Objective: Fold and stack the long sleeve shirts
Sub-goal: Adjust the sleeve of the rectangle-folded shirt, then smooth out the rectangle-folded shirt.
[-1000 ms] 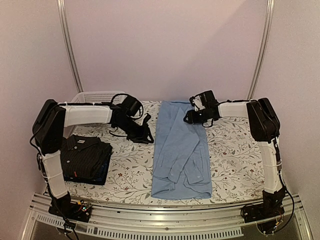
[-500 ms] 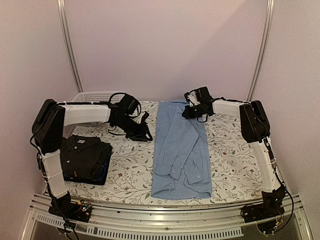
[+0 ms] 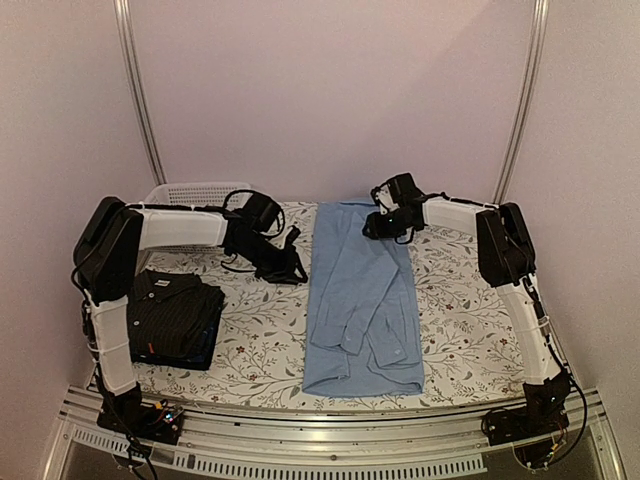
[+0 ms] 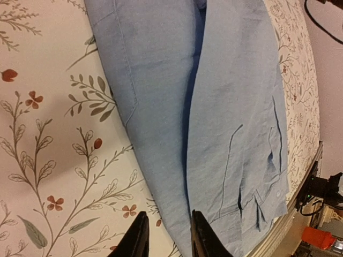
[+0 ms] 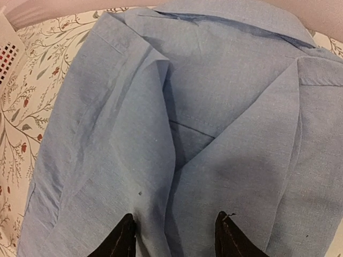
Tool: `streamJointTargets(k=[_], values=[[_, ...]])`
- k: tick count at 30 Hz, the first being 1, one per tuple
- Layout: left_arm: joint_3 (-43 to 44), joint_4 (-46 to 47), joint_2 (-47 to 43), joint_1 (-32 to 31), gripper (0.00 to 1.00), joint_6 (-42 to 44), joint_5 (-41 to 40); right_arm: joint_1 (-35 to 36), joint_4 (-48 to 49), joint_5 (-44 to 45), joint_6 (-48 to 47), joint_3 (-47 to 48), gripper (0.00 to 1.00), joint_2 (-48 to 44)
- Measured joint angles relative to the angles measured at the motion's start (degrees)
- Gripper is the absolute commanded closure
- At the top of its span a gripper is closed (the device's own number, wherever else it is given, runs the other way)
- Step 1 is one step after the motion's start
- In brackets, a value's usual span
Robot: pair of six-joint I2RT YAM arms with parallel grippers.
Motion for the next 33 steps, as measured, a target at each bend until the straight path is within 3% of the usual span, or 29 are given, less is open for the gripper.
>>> streamJointTargets(k=[8,14,18,24,33], values=[[0.2,0.8,0.0,0.0,0.72,-0.2,0.7,0.4,-5.1,5.8,0.5,-4.5,0.47,-6.3],[0.2,1.8,0.0,0.0,0.73,-0.9,1.2,2.1,-1.7,3.5,2.3,-13.5,0.66,-18.6],[0.2,2.0,0.0,0.0,0.72,-1.1,2.1,3.3,3.2,-3.0,3.7,-17.0,0.79,-21.3],[0.2,3.2,0.0,0.0,0.73,-1.7,3.5,3.4,6.2,-12.2,5.6,-15.7,0.82,-15.8],[0.2,4.4,0.0,-0.6,0.73,-2.3,4.8,-1.0,8.3,-20.2,11.7,-4.7,0.83,-0.5]])
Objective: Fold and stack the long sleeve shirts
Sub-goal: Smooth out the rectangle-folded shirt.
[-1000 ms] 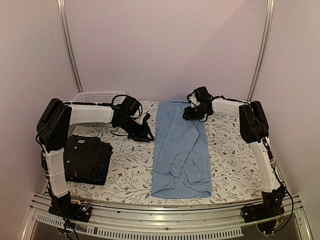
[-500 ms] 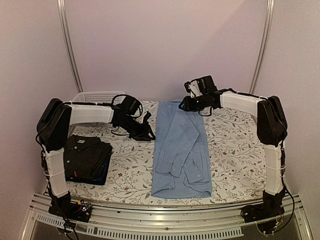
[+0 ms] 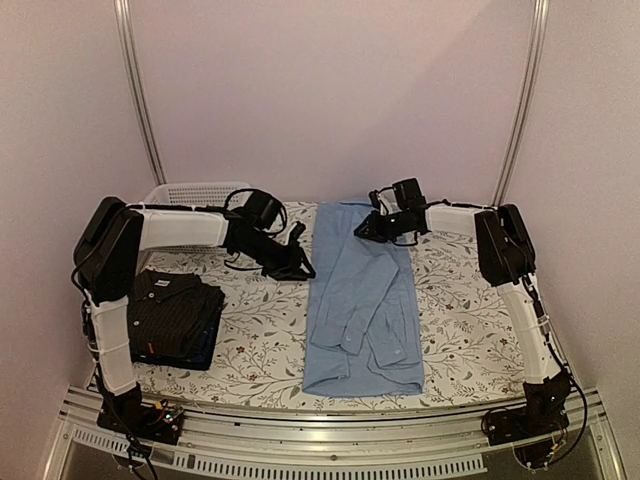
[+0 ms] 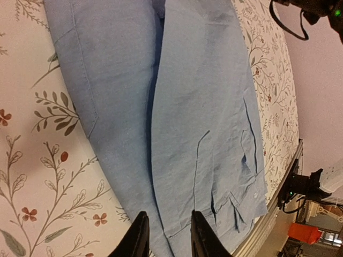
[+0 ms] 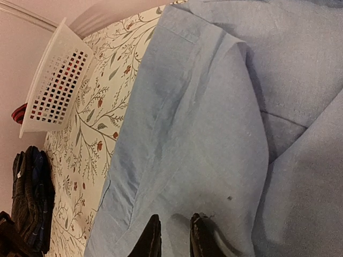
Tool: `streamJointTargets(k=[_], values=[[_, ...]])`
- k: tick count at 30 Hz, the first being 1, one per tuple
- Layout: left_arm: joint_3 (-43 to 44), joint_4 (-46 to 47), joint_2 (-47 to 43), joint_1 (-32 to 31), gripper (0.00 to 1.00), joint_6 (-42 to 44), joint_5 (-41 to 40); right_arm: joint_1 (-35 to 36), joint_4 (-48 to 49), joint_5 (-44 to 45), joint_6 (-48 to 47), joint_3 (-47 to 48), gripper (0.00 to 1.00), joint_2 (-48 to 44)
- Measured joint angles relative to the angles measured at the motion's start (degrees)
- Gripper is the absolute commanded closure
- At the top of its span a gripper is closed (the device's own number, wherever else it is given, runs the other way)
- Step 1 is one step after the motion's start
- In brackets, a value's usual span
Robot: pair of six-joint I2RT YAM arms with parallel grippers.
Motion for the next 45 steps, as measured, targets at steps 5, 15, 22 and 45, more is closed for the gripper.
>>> streamJointTargets(k=[5,15,22,45], values=[[0.6,0.0,0.3,-0.3,0.73,-0.2,0.4,-2.5,3.2,-2.5,6.4,3.1,0.83,6.0],[0.7,0.2,0.6,-1.8,0.73,-0.2,0.8,-4.3,9.9,-5.1,18.6,4.1,0.83,8.3],[0.7,1.3,0.6,-2.3,0.73,-0.7,1.2,-4.3,9.2,-5.1,16.4,-0.7,0.81,3.7],[-1.7,3.0,0.6,-2.4,0.73,-1.2,1.8,-1.2,24.4,-7.7,15.3,-42.6,0.8,-19.7]])
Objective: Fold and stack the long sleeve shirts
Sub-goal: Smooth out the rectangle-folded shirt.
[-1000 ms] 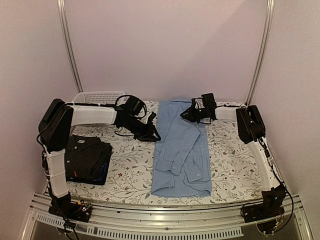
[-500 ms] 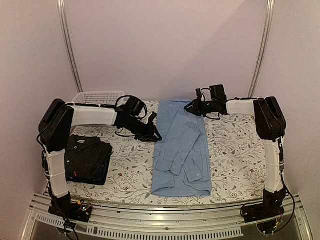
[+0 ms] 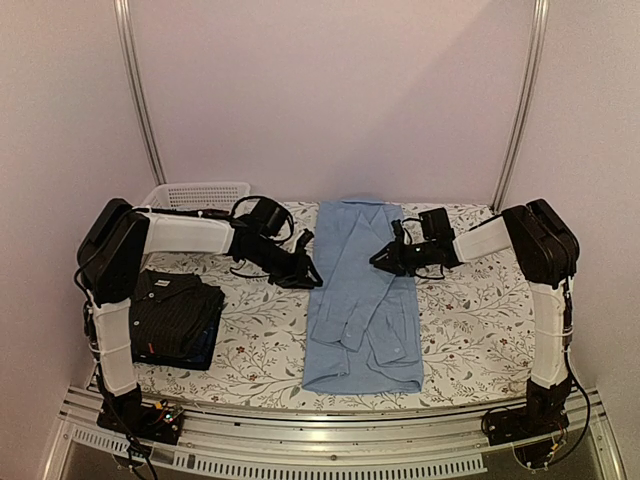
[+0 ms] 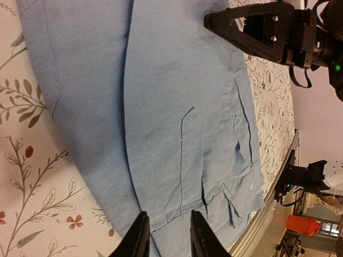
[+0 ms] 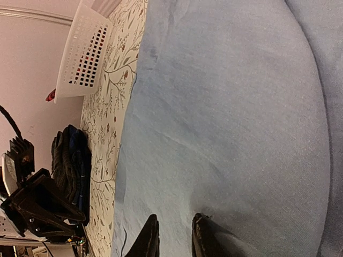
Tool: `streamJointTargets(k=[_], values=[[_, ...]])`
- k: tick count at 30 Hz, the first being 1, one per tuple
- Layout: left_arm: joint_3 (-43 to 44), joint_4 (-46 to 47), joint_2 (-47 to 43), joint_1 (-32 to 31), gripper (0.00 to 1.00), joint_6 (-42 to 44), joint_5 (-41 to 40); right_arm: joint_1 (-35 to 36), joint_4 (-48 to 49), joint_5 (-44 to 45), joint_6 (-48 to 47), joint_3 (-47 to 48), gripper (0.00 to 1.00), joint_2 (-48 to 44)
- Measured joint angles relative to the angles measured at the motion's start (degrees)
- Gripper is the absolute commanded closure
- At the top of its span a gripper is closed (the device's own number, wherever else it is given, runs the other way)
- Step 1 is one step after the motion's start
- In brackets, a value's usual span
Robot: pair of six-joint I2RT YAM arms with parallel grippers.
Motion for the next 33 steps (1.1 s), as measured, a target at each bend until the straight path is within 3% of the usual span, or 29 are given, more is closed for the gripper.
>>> streamJointTargets(k=[33], values=[[-1.7,0.8,-0.1,-0.4,0.73,-0.1,0.1,-2.2,3.0,1.2,0.6,-4.2,0.77,-0.3]])
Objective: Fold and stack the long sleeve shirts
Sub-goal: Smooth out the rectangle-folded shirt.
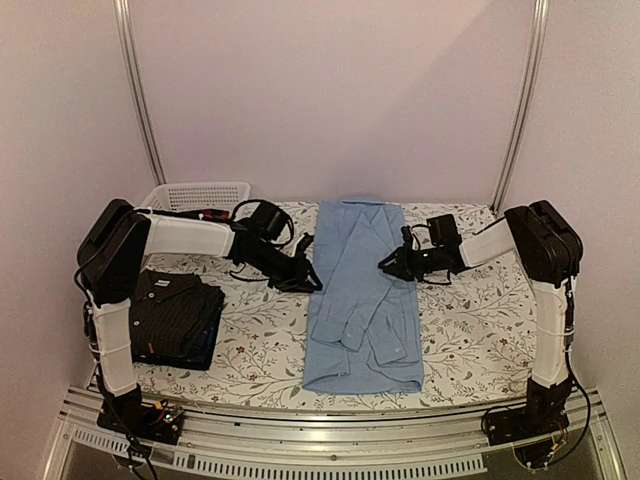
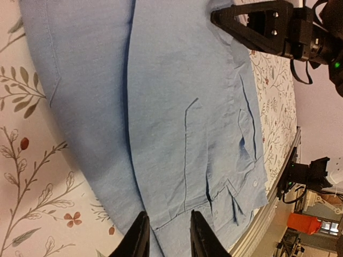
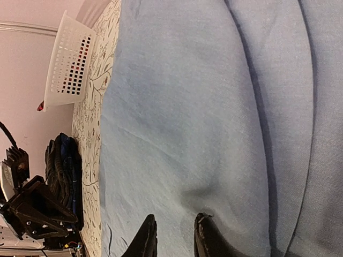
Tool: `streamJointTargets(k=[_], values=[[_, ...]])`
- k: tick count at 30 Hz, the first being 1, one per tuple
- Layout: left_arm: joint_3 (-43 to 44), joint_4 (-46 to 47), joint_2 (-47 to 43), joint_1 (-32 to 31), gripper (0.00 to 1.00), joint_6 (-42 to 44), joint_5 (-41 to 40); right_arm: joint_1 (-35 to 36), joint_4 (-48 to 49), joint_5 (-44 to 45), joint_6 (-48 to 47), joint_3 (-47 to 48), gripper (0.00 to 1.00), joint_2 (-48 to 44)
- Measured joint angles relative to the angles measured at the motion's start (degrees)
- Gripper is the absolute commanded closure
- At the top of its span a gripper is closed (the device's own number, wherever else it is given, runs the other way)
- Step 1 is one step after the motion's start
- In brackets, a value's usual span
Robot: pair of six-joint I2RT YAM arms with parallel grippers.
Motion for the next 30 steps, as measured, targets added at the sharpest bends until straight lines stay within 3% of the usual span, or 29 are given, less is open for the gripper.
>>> streamJointTargets(k=[11,22,30], values=[[0.0,-0.1,-0.2,0.0,0.73,0.2,0.0,4.5,-2.1,0.4,1.3,11.9,0.77,0.1],[-1.2,-0.1,-1.0,0.0,0.73,0.2,-0.1,6.7,-2.2,1.1,5.4,23.3,0.79,14.9],[-5.2,0.7,-4.3,0.0,0.73,-0.1,-0.1,6.6,-3.7,2.3,7.2,26.4,0.78,16.5]])
